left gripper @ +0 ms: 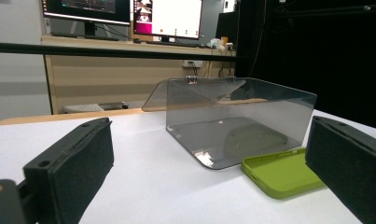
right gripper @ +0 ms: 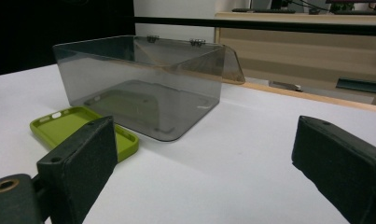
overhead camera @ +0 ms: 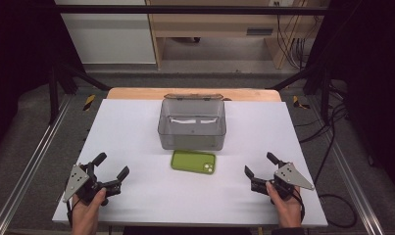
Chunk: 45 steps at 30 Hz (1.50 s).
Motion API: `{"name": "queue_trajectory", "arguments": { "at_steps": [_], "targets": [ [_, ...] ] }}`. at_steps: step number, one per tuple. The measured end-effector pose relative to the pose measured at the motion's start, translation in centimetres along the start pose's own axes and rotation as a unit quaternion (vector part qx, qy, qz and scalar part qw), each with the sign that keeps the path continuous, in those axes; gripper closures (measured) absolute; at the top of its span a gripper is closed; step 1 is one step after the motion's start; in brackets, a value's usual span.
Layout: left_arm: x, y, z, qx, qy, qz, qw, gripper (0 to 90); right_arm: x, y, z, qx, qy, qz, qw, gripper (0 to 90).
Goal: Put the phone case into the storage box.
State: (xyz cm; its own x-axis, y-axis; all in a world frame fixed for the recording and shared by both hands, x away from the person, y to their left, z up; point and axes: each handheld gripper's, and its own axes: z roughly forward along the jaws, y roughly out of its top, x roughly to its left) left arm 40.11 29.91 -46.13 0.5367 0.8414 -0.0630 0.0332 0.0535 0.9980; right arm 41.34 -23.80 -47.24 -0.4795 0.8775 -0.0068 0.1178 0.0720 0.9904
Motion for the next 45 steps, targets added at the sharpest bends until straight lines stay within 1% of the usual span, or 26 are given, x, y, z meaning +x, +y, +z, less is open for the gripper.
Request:
{"name": "queue_trajectory", "arguments": {
  "at_steps": [7, 10, 12, 14, 15, 17, 18, 19, 21, 22, 25, 26, 27, 28, 30, 32, 35, 36, 37, 38, 39, 40, 41, 42, 43, 45],
  "targets": [
    [-0.1, 0.1, -0.1, -0.001, -0.007, 0.002, 1.0, 0.9, 0.2, -0.1, 0.2, 0.011, 0.001, 0.004, 0.9999, 5.5],
    [-0.3, 0.1, -0.2, 0.001, -0.01, 0.003, 0.9999, 0.9, 0.4, -0.1, 0.4, 0.029, -0.001, 0.006, 0.9996, 4.6],
    [-0.3, 0.1, -0.2, 0.003, -0.01, 0.005, 0.9999, 0.9, 0.3, 0.0, 0.6, 0.043, -0.009, 0.012, 0.999, 4.4],
    [-0.3, 0.1, -0.2, 0.004, -0.01, 0.007, 0.9999, 0.9, 0.4, 0.1, 1.0, 0.069, -0.026, 0.014, 0.9972, 4.5],
    [-0.3, 0.1, -0.2, 0.004, -0.01, 0.007, 0.9999, 0.9, 0.4, 0.1, 1.0, 0.069, -0.026, 0.014, 0.9972, 4.5],
    [-0.3, 0.1, -0.3, 0.005, -0.009, 0.009, 0.9999, 0.9, 0.5, 0.4, 1.5, 0.104, -0.043, 0.002, 0.9937, 4.9],
    [-0.3, 0.1, -0.3, 0.006, -0.008, 0.009, 0.9999, 0.9, 0.6, 0.7, 2.0, 0.132, -0.045, 0.003, 0.9902, 5.9],
    [-0.2, 0.1, -0.3, 0.004, -0.007, 0.006, 0.9999, 1.0, 0.7, 0.8, 2.3, 0.146, -0.047, 0.001, 0.9882, 6.3],
    [-0.2, 0.1, -0.3, 0.004, -0.006, 0.004, 1.0, 0.9, 0.8, 0.9, 2.5, 0.152, -0.048, 0.0, 0.9872, 6.2],
    [-0.1, 0.1, -0.2, 0.004, -0.006, 0.003, 1.0, 1.0, 0.9, 1.2, 3.0, 0.166, -0.044, 0.003, 0.9851, 6.2],
    [-0.1, 0.0, -0.1, 0.007, -0.006, 0.003, 1.0, 1.0, 1.0, 1.7, 3.7, 0.19, -0.038, 0.014, 0.981, 7.2],
    [-0.1, 0.0, -0.1, 0.007, -0.006, 0.002, 1.0, 1.0, 1.0, 1.7, 3.7, 0.19, -0.038, 0.014, 0.981, 7.2],
    [-0.1, 0.0, -0.2, 0.007, -0.005, 0.004, 1.0, 0.9, 1.1, 1.8, 4.0, 0.197, -0.036, 0.016, 0.9796, 7.5],
    [-0.2, 0.0, -0.3, 0.006, -0.006, 0.002, 1.0, 0.9, 1.4, 2.2, 4.4, 0.21, -0.03, 0.017, 0.977, 7.5],
    [-0.3, 0.0, -0.3, 0.006, -0.007, 0.002, 1.0, 1.0, 1.5, 2.3, 4.5, 0.214, -0.027, 0.018, 0.9763, 7.5],
    [-0.3, 0.1, -0.3, 0.006, -0.008, 0.003, 0.9999, 1.0, 2.1, 2.7, 4.9, 0.224, -0.02, 0.015, 0.9742, 7.5],
    [-0.4, 0.1, -0.3, 0.006, -0.01, 0.005, 0.9999, 1.0, 2.9, 3.1, 5.6, 0.243, -0.009, 0.007, 0.9701, 7.5],
    [-0.4, 0.1, -0.3, 0.007, -0.009, 0.003, 0.9999, 1.0, 3.5, 3.2, 6.1, 0.256, 0.0, 0.0, 0.9668, 7.7],
    [-0.4, 0.1, -0.3, 0.007, -0.009, 0.003, 0.9999, 0.9, 3.5, 3.2, 6.1, 0.256, 0.0, 0.0, 0.9668, 7.7],
    [-0.4, 0.1, -0.3, 0.007, -0.009, 0.002, 0.9999, 0.9, 4.1, 3.4, 6.5, 0.262, 0.01, -0.008, 0.9649, 8.0],
    [-0.3, 0.1, -0.3, 0.007, -0.009, 0.001, 0.9999, 0.9, 4.1, 3.4, 6.5, 0.262, 0.01, -0.008, 0.9649, 8.0],
    [-0.3, 0.1, -0.3, 0.007, -0.008, 0.0, 0.9999, 0.9, 4.7, 3.7, 6.9, 0.266, 0.021, -0.015, 0.9635, 9.3],
    [-0.3, 0.1, -0.3, 0.007, -0.008, 0.0, 0.9999, 0.9, 4.7, 3.7, 6.9, 0.266, 0.021, -0.015, 0.9635, 9.3],
    [-0.3, 0.1, -0.3, 0.008, -0.009, -0.001, 0.9999, 0.9, 5.2, 3.9, 7.3, 0.27, 0.031, -0.018, 0.9621, 10.0],
    [-0.3, 0.1, -0.3, 0.009, -0.009, -0.001, 0.9999, 0.9, 5.2, 3.9, 7.3, 0.27, 0.031, -0.018, 0.9621, 10.0],
    [-0.4, 0.1, -0.3, 0.009, -0.01, -0.001, 0.9999, 0.9, 5.8, 4.2, 7.8, 0.274, 0.041, -0.024, 0.9605, 12.5]
  ]
}}
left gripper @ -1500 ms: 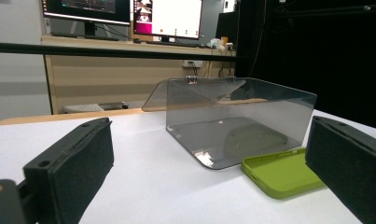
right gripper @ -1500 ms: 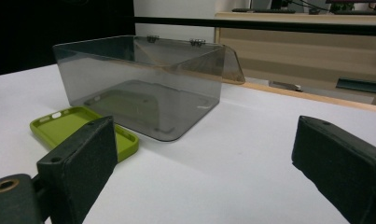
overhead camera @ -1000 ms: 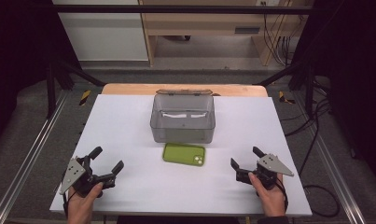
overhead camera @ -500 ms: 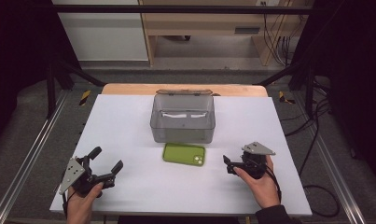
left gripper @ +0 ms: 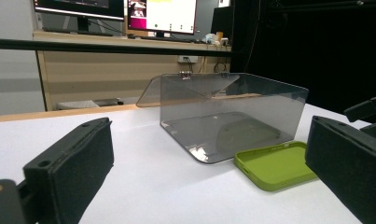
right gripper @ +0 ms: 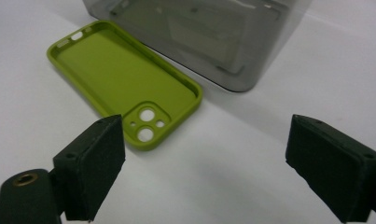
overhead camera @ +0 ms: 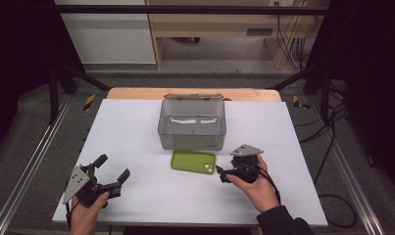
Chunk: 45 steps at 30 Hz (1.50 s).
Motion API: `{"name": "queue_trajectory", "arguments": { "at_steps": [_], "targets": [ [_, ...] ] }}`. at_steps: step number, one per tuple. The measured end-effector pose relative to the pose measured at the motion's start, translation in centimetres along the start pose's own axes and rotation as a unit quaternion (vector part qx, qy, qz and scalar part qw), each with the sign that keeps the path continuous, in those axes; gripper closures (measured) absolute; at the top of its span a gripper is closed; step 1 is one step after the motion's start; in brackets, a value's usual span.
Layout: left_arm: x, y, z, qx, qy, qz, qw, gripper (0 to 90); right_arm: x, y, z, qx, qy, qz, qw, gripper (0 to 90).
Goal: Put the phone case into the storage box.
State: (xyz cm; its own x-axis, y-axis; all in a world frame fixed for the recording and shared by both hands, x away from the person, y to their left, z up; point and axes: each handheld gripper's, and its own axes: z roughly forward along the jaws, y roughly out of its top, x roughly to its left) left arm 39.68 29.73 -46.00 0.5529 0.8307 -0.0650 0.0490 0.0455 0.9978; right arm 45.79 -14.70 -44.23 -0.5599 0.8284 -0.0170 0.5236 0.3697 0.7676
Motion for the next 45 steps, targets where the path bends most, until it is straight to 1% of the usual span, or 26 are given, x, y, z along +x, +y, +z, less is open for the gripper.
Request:
{"name": "queue_trajectory", "arguments": {
  "at_steps": [3, 5, 8, 14, 15, 17, 19, 20, 21, 22, 23, 24, 25, 26, 27, 28, 29, 30, 31, 32, 33, 34, 37, 39, 41, 45],
  "targets": [
    [0.0, 0.0, 0.0, 0.0, 0.0, 0.0, 1.0, 0.9, 0.5, 0.5, 0.3, 0.004, 0.008, -0.009, 0.9999, 13.9],
    [0.0, 0.0, 0.0, 0.001, 0.001, -0.002, 1.0, 0.9, 1.1, 1.0, 0.4, 0.005, 0.016, -0.019, 0.9997, 15.4],
    [0.0, 0.0, 0.0, 0.002, 0.001, -0.002, 1.0, 1.0, 1.5, 1.4, 0.6, 0.005, 0.02, -0.026, 0.9995, 17.3],
    [0.0, -0.1, 0.0, 0.002, 0.0, -0.003, 1.0, 0.9, 2.4, 2.0, 1.1, 0.012, 0.036, -0.044, 0.9983, 27.2],
    [0.0, 0.0, 0.0, 0.002, -0.001, -0.003, 1.0, 0.9, 2.8, 2.2, 1.3, 0.01, 0.041, -0.051, 0.9978, 31.7],
    [0.0, 0.0, 0.0, 0.003, 0.0, -0.004, 1.0, 1.0, 2.9, 2.3, 1.4, 0.009, 0.043, -0.053, 0.9976, 33.1],
    [0.0, 0.0, 0.0, 0.003, -0.001, -0.004, 1.0, 1.0, 3.4, 2.5, 1.6, 0.003, 0.052, -0.061, 0.9968, 43.9],
    [0.0, 0.0, 0.0, 0.003, -0.001, -0.005, 1.0, 1.0, 3.4, 2.5, 1.6, 0.003, 0.052, -0.061, 0.9968, 43.9],
    [0.0, 0.0, 0.0, 0.003, -0.001, -0.004, 1.0, 1.0, 3.7, 2.7, 1.9, 0.004, 0.056, -0.068, 0.9961, 51.1],
    [0.0, 0.0, 0.0, 0.003, -0.001, -0.004, 1.0, 1.0, 3.7, 2.7, 1.9, 0.004, 0.056, -0.068, 0.9961, 51.1],
    [0.0, 0.0, 0.0, 0.003, -0.001, -0.004, 1.0, 1.0, 3.9, 2.8, 2.1, 0.006, 0.058, -0.072, 0.9957, 56.2],
    [0.0, 0.0, 0.0, 0.003, -0.002, -0.005, 1.0, 1.0, 3.9, 2.8, 2.1, 0.006, 0.058, -0.072, 0.9957, 56.2],
    [0.0, -0.1, 0.0, 0.003, -0.002, -0.005, 1.0, 1.0, 4.1, 2.9, 2.4, 0.006, 0.061, -0.076, 0.9952, 61.4],
    [0.0, -0.1, 0.0, 0.003, -0.002, -0.005, 1.0, 1.0, 4.1, 2.9, 2.4, 0.006, 0.061, -0.076, 0.9952, 61.4],
    [0.0, -0.1, 0.1, 0.004, -0.002, -0.004, 1.0, 1.0, 4.3, 3.0, 2.6, 0.005, 0.059, -0.079, 0.9951, 67.3],
    [0.0, -0.1, 0.1, 0.004, -0.002, -0.004, 1.0, 1.0, 4.3, 3.0, 2.6, 0.005, 0.059, -0.079, 0.9951, 67.3],
    [0.0, -0.1, 0.1, 0.004, -0.003, -0.004, 1.0, 1.1, 4.3, 3.1, 2.8, 0.005, 0.062, -0.08, 0.9948, 72.2],
    [0.0, -0.1, 0.1, 0.005, -0.003, -0.003, 1.0, 1.1, 4.3, 3.1, 2.8, 0.005, 0.062, -0.08, 0.9948, 72.2],
    [0.0, -0.1, 0.1, 0.005, -0.003, -0.004, 1.0, 1.1, 4.4, 3.2, 3.0, 0.005, 0.062, -0.086, 0.9944, 76.8],
    [0.0, -0.1, 0.1, 0.005, -0.003, -0.004, 1.0, 1.1, 4.4, 3.2, 3.0, 0.005, 0.062, -0.086, 0.9944, 76.8],
    [0.0, -0.1, 0.1, 0.005, -0.003, -0.005, 1.0, 1.1, 4.5, 3.2, 3.3, 0.007, 0.066, -0.089, 0.9938, 80.6],
    [0.0, -0.1, 0.2, 0.004, -0.003, -0.007, 1.0, 1.1, 4.5, 3.2, 3.3, 0.007, 0.066, -0.089, 0.9938, 80.6],
    [-0.1, -0.1, 0.2, 0.006, -0.004, -0.007, 1.0, 1.2, 4.6, 3.3, 3.6, 0.009, 0.066, -0.095, 0.9932, 85.9],
    [-0.1, -0.2, 0.2, 0.006, -0.004, -0.007, 0.9999, 1.2, 4.6, 3.3, 3.7, 0.008, 0.066, -0.096, 0.9932, 86.9],
    [-0.1, -0.1, 0.2, 0.006, -0.004, -0.006, 1.0, 1.3, 4.5, 3.4, 4.0, 0.007, 0.065, -0.095, 0.9933, 90.0],
    [0.0, -0.1, 0.2, 0.006, -0.002, -0.006, 1.0, 1.5, 4.6, 3.5, 4.2, 0.005, 0.067, -0.096, 0.9932, 90.0]
  ]
}}
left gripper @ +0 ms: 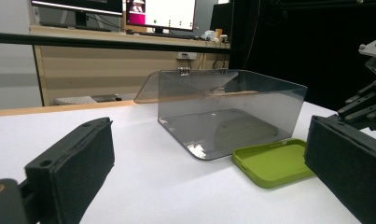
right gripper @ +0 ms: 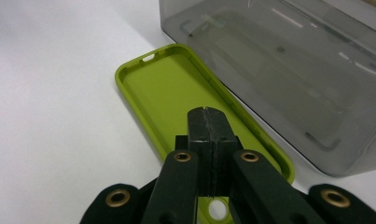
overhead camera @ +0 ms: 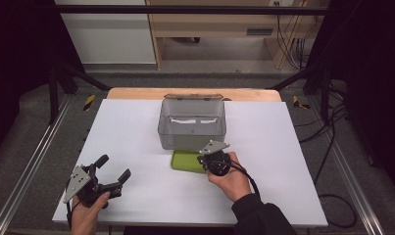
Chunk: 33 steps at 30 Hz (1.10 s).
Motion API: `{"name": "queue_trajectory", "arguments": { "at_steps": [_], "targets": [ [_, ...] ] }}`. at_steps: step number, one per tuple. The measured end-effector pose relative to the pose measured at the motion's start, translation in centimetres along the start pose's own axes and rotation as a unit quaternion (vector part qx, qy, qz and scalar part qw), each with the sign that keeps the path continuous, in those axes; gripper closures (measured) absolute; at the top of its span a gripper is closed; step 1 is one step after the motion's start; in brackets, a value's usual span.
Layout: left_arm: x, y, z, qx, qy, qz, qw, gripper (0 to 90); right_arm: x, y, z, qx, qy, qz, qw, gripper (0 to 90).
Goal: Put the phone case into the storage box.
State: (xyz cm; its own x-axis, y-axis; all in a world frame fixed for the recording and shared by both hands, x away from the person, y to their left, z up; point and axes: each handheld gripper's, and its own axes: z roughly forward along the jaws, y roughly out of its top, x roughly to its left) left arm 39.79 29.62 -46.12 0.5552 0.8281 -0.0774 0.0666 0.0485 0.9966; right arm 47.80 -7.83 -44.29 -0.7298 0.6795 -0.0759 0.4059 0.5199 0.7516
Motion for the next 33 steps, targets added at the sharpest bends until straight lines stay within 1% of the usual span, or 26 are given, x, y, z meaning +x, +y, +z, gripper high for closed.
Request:
{"name": "queue_trajectory", "arguments": {
  "at_steps": [6, 11, 14, 15, 18, 20, 23, 24, 25, 26, 27, 28, 29, 30, 31, 33],
  "targets": [
    [0.0, 0.0, 0.0, 0.003, 0.002, 0.0, 1.0, 1.5, 0.2, 0.0, 0.3, -0.002, 0.003, 0.0, 1.0, 90.0],
    [0.0, 0.0, 0.1, 0.002, 0.001, 0.002, 1.0, 1.6, 0.1, -0.1, 0.8, 0.007, 0.004, -0.003, 1.0, 90.0],
    [0.1, 0.0, 0.2, 0.004, 0.0, 0.0, 1.0, 1.6, -0.1, -0.2, 1.2, 0.01, 0.006, 0.0, 0.9999, 90.0],
    [0.1, 0.0, 0.2, 0.004, 0.0, 0.001, 1.0, 1.6, -0.1, -0.2, 1.4, 0.012, 0.009, 0.003, 0.9999, 90.0],
    [0.1, 0.1, 0.2, 0.004, 0.0, 0.004, 1.0, 1.6, 0.3, 0.0, 2.1, 0.009, 0.021, 0.008, 0.9997, 90.0],
    [0.0, 0.1, 0.1, 0.005, 0.001, 0.005, 1.0, 1.6, 0.6, 0.1, 2.6, 0.01, 0.025, 0.01, 0.9996, 90.0],
    [0.0, 0.1, 0.1, 0.005, 0.002, 0.007, 1.0, 1.6, 1.1, 0.5, 3.2, 0.006, 0.034, 0.021, 0.9992, 90.0],
    [0.0, 0.1, 0.1, 0.003, 0.002, 0.004, 1.0, 1.6, 1.5, 0.8, 3.7, 0.006, 0.034, 0.021, 0.9992, 90.0],
    [0.0, 0.1, 0.2, 0.004, 0.001, 0.006, 1.0, 1.6, 1.5, 0.8, 3.7, 0.006, 0.034, 0.021, 0.9992, 90.0],
    [0.1, 0.0, 0.3, 0.007, 0.0, 0.005, 1.0, 1.6, 1.9, 1.0, 4.4, 0.01, 0.036, 0.023, 0.999, 90.0],
    [0.1, 0.0, 0.3, 0.007, 0.0, 0.005, 1.0, 1.6, 1.9, 1.0, 4.4, 0.01, 0.036, 0.023, 0.999, 90.0],
    [0.0, 0.0, 0.3, 0.009, 0.0, 0.005, 0.9999, 1.6, 2.4, 1.3, 5.0, 0.011, 0.039, 0.024, 0.9989, 90.0],
    [0.0, 0.0, 0.3, 0.009, 0.0, 0.006, 0.9999, 1.6, 2.4, 1.3, 5.0, 0.011, 0.039, 0.024, 0.9989, 90.0],
    [0.1, 0.1, 0.2, 0.008, 0.002, 0.007, 0.9999, 1.7, 2.7, 1.5, 5.7, 0.012, 0.039, 0.029, 0.9987, 90.0],
    [0.1, 0.1, 0.2, 0.008, 0.002, 0.007, 0.9999, 1.7, 2.7, 1.5, 5.7, 0.012, 0.039, 0.029, 0.9987, 90.0],
    [0.1, 0.1, 0.2, 0.008, 0.002, 0.006, 0.9999, 1.7, 3.1, 1.6, 6.3, 0.013, 0.041, 0.033, 0.9986, 90.0]
  ]
}}
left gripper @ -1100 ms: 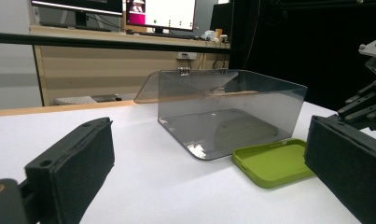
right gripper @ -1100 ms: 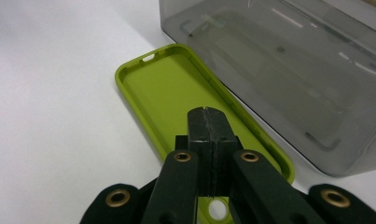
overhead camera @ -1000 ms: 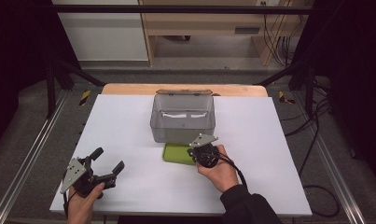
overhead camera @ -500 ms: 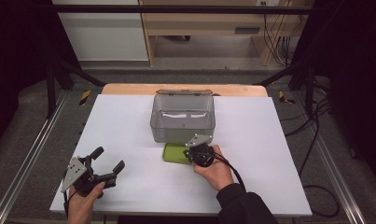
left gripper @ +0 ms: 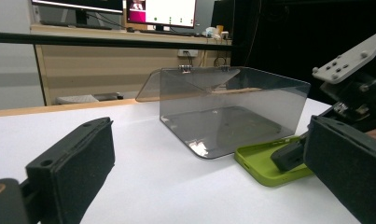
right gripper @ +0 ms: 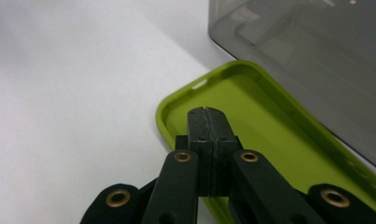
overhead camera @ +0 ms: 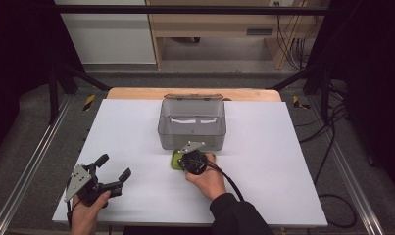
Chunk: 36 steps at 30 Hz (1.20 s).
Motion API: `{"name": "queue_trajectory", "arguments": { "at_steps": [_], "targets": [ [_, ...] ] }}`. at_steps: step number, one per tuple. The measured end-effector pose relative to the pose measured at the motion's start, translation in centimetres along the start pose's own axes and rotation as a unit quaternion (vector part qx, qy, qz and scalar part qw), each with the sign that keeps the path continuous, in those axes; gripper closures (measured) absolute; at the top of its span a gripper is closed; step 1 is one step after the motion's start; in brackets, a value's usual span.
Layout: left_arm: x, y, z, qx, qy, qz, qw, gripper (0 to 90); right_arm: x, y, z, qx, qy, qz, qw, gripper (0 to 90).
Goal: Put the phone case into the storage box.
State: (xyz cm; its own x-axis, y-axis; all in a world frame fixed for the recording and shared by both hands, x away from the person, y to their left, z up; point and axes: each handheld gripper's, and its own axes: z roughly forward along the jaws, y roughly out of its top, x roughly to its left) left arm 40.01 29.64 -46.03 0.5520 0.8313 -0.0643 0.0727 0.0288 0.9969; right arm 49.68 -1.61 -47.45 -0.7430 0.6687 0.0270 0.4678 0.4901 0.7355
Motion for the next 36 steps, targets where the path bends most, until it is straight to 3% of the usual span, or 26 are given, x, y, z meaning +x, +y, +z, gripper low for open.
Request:
{"name": "queue_trajectory", "arguments": {
  "at_steps": [7, 12, 21, 27, 36],
  "targets": [
    [0.0, 0.0, 0.0, -0.001, -0.002, -0.002, 1.0, 1.8, 0.5, 0.7, 1.4, -0.003, 0.011, 0.014, 0.9998, 90.0],
    [0.1, 0.0, 0.0, -0.001, 0.001, -0.003, 1.0, 1.9, 1.2, 0.9, 1.5, 0.0, 0.019, 0.007, 0.9998, 90.0],
    [0.2, 0.0, -0.1, 0.006, 0.004, -0.003, 1.0, 2.0, 3.4, 0.2, 0.5, 0.018, 0.058, -0.032, 0.9977, 90.0],
    [0.1, 0.0, 0.0, 0.01, 0.004, -0.007, 0.9999, 2.3, 5.3, -0.8, -0.8, 0.031, 0.093, -0.061, 0.9934, 90.0],
    [0.0, 0.0, 0.1, 0.02, 0.002, -0.012, 0.9997, 2.5, 6.6, -2.2, -2.0, 0.032, 0.122, -0.064, 0.9899, 90.0]
  ]
}}
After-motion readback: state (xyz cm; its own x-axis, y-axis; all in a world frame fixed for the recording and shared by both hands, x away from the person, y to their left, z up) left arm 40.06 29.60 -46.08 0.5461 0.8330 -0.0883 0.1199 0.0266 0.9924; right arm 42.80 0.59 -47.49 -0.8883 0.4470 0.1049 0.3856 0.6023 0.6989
